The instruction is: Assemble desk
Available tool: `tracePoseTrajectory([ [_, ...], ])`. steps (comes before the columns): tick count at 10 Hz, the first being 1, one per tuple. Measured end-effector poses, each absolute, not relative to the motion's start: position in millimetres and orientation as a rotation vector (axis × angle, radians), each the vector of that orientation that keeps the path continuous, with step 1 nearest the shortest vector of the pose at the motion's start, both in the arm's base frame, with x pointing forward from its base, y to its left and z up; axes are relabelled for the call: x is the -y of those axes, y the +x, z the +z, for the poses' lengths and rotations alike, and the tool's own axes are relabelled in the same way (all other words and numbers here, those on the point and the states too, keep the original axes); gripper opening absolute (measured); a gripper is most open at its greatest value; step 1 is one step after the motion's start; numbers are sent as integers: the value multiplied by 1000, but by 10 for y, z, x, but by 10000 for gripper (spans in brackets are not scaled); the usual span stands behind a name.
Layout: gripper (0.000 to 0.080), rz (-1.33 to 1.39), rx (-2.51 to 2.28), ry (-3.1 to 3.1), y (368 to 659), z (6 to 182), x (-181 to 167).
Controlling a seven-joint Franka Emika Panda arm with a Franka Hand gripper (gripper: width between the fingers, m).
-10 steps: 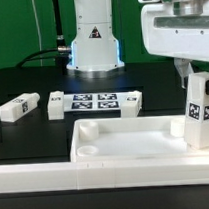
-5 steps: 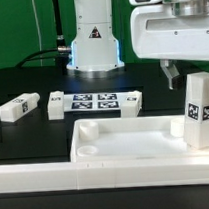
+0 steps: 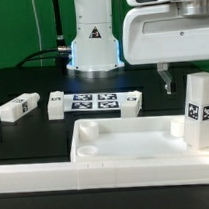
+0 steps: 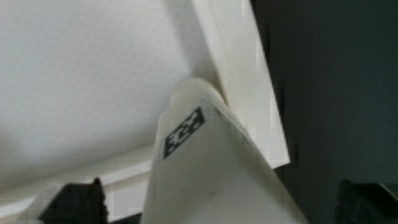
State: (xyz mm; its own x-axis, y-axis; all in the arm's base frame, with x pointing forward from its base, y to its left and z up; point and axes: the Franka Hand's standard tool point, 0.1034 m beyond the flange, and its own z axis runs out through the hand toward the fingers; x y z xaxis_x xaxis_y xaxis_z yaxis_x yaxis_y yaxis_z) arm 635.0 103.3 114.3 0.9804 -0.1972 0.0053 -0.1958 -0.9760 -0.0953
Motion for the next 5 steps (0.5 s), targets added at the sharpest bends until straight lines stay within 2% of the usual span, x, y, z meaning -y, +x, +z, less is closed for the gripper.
tracePoseTrajectory([
  [5,649,-21,228,-3067,6355,1132,-1064],
])
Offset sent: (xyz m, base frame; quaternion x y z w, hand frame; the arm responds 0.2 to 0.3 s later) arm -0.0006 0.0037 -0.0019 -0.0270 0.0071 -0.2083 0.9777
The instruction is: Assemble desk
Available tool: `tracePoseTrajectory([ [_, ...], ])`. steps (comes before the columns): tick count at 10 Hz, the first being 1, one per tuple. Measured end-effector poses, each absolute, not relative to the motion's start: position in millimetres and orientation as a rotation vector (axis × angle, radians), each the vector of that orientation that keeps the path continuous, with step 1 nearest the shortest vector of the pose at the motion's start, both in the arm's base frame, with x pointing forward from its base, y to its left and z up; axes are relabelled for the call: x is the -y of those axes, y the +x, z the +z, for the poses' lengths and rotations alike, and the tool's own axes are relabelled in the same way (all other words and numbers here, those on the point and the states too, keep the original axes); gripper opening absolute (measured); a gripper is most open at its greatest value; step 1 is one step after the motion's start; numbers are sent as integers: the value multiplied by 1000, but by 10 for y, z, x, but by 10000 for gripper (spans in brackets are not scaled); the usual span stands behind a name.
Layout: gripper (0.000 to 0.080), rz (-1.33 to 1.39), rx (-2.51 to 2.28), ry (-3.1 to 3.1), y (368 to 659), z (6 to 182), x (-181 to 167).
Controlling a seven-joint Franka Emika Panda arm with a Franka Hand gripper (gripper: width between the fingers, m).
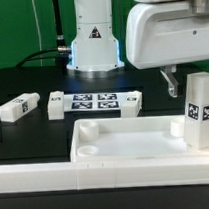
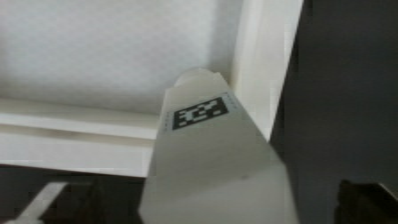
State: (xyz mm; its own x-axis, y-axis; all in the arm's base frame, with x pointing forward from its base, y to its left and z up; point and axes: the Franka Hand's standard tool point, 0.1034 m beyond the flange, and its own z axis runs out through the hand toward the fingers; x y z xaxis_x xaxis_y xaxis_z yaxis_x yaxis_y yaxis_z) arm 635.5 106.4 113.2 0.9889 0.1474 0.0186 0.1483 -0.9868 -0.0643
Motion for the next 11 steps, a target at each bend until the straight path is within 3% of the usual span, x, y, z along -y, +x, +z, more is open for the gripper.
tracePoseTrajectory([
  [3,622,-25,395,-3050,6353,1124,-1056],
  [4,443,-25,395,-3050,6352,1122,-1056],
  [5,443,-25,395,-3050,6352,1122,-1055],
  [6,287,-24,371,-3054,6355,1121,-1040],
  [11,289,-13,-44,-3060,6362,1122,-1015],
])
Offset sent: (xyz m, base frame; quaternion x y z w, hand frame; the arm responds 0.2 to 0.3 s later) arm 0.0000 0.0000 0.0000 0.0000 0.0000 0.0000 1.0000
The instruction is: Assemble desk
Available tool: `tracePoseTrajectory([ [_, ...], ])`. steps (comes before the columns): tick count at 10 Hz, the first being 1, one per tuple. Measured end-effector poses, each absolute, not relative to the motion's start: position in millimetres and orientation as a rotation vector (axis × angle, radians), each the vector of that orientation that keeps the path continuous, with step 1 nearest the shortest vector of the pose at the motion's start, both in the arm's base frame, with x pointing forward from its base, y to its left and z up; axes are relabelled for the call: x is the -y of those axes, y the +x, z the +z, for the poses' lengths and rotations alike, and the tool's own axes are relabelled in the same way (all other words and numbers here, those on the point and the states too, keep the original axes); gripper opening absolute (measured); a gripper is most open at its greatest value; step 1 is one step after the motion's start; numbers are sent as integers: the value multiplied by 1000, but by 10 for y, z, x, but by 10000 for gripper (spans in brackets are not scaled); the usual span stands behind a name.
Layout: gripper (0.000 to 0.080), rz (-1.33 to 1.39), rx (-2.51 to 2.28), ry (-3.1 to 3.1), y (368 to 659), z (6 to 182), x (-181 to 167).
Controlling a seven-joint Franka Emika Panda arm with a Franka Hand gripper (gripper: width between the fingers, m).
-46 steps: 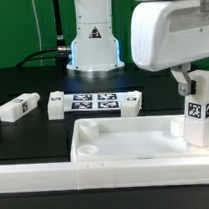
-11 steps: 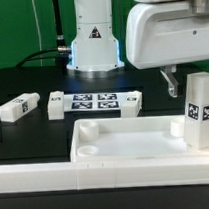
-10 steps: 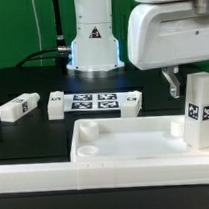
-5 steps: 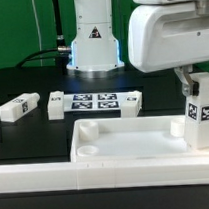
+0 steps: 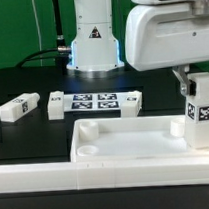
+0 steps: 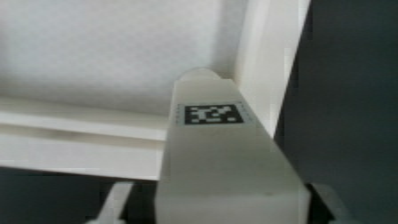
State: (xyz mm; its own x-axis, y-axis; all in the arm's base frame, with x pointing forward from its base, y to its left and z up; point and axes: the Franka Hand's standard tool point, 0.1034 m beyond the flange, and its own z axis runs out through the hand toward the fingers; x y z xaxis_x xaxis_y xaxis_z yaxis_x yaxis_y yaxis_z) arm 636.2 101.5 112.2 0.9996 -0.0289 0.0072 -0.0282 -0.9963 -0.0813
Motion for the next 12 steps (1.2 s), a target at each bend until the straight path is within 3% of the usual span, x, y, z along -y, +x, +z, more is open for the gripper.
tracePoseTrajectory([
  [8,290,57,-1413,-2699,6304,1098,-1059],
  [12,290,93,-1768,-2467,6309,1101,-1070],
])
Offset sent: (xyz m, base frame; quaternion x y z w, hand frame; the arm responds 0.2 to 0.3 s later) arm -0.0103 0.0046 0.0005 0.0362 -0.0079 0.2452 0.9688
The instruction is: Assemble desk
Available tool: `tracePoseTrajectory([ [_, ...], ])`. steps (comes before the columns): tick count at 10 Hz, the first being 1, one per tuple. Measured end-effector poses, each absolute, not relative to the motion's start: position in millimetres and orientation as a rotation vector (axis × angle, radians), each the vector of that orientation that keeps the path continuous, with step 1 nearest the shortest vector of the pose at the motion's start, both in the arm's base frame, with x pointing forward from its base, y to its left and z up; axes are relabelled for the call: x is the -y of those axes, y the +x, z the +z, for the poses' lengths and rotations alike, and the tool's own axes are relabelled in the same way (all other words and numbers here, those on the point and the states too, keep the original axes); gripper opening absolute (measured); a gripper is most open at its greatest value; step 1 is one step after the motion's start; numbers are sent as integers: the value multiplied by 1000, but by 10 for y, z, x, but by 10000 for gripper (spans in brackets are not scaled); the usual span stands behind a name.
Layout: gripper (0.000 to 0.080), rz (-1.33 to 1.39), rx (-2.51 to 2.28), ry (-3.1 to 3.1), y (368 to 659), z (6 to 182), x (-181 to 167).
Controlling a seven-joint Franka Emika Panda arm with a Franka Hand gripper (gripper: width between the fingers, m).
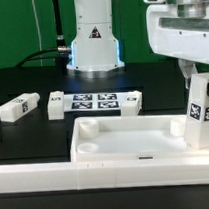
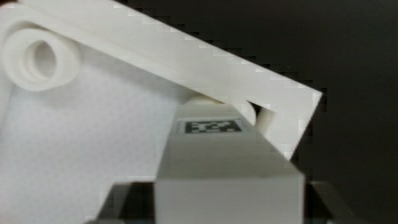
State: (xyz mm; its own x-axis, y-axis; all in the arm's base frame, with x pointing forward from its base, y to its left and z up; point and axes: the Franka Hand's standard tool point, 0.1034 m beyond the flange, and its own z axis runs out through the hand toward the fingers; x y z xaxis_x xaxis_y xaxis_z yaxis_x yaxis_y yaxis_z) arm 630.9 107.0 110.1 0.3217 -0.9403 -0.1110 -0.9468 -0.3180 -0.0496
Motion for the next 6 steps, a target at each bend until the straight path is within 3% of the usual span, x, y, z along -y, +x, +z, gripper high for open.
tracePoseTrajectory([
  [2,290,93,-1763,-2469,6311,1100,-1074],
  [3,506,90,-1718,-2500,6310,1098,-1074],
  [4,506,90,-1644,-2550,6302,1091,-1068],
  [5,621,95,-1525,-2628,6288,1088,-1070],
  [6,621,93,-1364,-2717,6283,1087,-1076],
])
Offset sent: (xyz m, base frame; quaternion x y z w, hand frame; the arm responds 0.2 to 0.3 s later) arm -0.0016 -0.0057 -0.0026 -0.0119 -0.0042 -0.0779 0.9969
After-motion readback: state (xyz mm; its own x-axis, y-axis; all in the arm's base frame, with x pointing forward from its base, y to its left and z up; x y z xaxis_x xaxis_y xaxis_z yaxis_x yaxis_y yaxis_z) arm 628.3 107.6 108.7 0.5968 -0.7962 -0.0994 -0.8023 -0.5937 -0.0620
